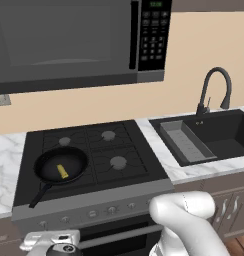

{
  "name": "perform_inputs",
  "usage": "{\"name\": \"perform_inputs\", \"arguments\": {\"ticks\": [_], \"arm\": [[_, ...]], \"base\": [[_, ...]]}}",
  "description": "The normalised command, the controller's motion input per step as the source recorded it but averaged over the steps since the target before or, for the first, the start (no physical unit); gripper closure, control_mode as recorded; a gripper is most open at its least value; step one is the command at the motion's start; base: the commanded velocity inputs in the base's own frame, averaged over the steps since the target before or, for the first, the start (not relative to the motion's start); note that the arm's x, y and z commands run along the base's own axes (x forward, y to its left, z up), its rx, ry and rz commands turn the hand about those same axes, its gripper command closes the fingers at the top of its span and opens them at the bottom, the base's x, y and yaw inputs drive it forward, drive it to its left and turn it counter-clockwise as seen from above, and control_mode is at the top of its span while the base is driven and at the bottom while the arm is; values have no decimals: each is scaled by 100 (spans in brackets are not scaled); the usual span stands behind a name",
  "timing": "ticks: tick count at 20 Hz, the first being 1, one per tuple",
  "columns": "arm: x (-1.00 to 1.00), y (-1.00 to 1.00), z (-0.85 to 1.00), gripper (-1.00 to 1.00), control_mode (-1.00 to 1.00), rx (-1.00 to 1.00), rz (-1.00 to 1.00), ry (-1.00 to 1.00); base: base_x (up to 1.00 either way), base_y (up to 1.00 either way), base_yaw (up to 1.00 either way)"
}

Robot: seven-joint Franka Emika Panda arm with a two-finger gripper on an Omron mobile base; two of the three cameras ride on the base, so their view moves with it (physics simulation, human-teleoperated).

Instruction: Pick up the butter stick and place it in the pan. Then turn on the burner for the pan.

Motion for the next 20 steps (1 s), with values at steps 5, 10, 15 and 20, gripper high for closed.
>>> {"name": "perform_inputs", "arguments": {"ticks": [5, 10, 15, 20], "arm": [[0, 0, -10, -100, -100, 0, 0, -4], [0, 0, -13, -100, -100, 0, 0, -5], [2, 0, -13, -100, -100, 0, 0, -2], [7, 0, -13, -100, -100, 0, 0, -4]], "base": [[0, 0, 0], [0, 0, 0], [0, 0, 0], [0, 0, 0]]}}
